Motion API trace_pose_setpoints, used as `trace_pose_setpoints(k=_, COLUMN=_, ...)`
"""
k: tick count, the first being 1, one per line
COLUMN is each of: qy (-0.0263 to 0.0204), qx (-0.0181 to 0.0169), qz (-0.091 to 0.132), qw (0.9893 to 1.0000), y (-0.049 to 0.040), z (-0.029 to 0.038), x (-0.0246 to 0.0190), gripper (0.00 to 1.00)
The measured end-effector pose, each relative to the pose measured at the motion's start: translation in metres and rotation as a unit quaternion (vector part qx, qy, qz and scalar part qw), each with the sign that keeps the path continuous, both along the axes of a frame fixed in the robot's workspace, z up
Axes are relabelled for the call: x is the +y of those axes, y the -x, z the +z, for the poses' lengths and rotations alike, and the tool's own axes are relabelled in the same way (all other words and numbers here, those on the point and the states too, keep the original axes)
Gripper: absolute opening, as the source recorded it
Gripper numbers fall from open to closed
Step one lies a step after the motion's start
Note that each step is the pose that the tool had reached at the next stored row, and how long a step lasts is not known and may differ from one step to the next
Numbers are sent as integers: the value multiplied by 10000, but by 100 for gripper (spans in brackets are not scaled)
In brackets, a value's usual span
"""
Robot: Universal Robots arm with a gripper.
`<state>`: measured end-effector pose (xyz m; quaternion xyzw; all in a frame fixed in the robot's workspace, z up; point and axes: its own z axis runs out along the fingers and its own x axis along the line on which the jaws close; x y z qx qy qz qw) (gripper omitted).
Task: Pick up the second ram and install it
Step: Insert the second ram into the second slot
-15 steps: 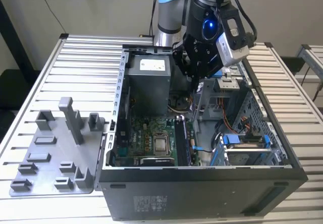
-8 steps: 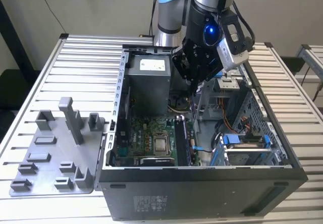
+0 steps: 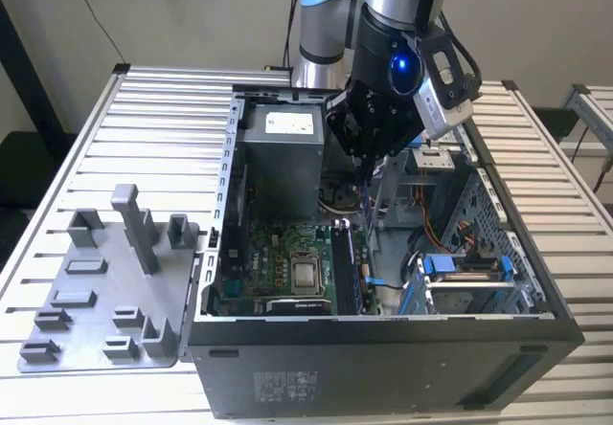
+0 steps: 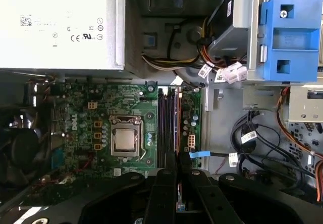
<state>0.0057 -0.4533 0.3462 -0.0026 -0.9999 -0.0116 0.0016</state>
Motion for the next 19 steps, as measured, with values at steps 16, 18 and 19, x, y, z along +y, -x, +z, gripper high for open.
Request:
trace_pose_setpoints(k=16, qy=33, qx=0, qz=0, qw=10000, y=0, z=-124, x=0, gripper=14)
trace_pose_setpoints(k=18, qy=34, qx=-1, qz=0, qw=10000, y=0, z=-124, x=0, gripper=14)
trace_pose_setpoints(k=19, qy=33, qx=-1, qz=0, qw=10000, y=0, z=-125, x=0, gripper=14)
